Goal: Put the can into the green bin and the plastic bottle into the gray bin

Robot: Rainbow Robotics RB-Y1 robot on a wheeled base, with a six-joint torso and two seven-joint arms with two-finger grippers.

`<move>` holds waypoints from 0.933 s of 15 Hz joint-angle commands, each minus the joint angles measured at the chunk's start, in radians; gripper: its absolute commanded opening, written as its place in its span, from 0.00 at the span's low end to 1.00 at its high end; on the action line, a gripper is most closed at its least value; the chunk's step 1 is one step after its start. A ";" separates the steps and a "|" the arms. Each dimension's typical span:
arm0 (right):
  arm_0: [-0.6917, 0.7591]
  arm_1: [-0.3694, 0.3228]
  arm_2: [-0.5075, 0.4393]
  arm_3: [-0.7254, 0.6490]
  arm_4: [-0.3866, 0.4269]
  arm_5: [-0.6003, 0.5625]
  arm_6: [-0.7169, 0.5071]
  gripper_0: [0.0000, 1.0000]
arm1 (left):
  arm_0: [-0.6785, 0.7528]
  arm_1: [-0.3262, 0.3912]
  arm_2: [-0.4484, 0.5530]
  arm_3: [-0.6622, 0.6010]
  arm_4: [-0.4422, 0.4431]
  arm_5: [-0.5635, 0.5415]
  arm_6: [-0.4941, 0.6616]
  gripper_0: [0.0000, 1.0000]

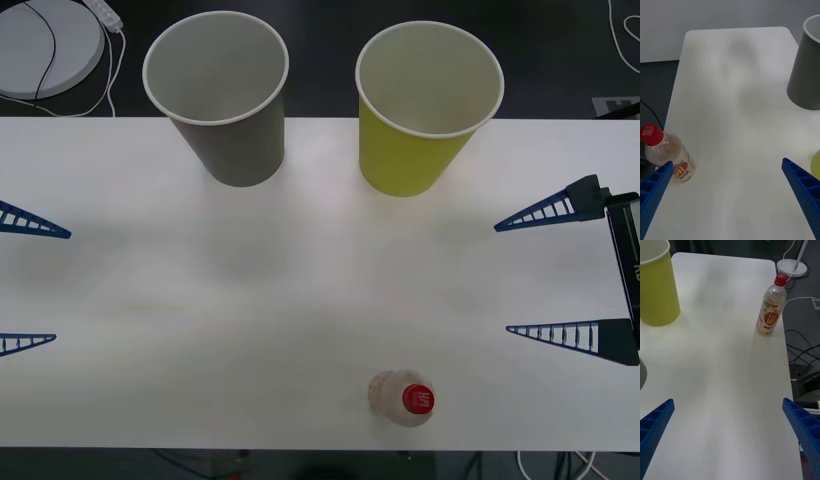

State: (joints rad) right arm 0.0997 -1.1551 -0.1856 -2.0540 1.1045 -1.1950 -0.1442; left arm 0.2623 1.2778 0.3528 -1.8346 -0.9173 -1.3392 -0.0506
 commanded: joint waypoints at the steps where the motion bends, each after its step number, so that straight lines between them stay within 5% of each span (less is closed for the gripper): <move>1: 0.000 0.000 0.000 0.000 0.000 0.000 0.000 1.00 | 0.000 0.000 0.000 0.000 0.000 0.000 0.000 1.00; 4: 0.000 0.000 0.000 0.000 0.000 0.000 0.000 1.00 | 0.000 0.000 0.000 0.000 0.000 0.000 0.000 1.00; 5: 0.034 0.052 0.021 -0.003 -0.032 0.002 -0.008 1.00 | 0.000 0.000 0.000 0.000 0.000 0.000 0.000 1.00; 10: 0.049 0.052 0.012 -0.005 -0.152 0.032 0.018 1.00 | 0.000 0.000 0.000 0.000 0.000 0.000 0.000 1.00; 14: 0.132 0.054 -0.091 -0.041 -0.161 0.034 0.063 1.00 | 0.000 0.000 0.000 0.000 0.000 0.000 0.000 1.00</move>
State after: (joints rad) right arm 0.2122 -1.1015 -0.2553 -2.0889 0.9459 -1.1608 -0.0919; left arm 0.2622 1.2777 0.3527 -1.8346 -0.9174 -1.3392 -0.0506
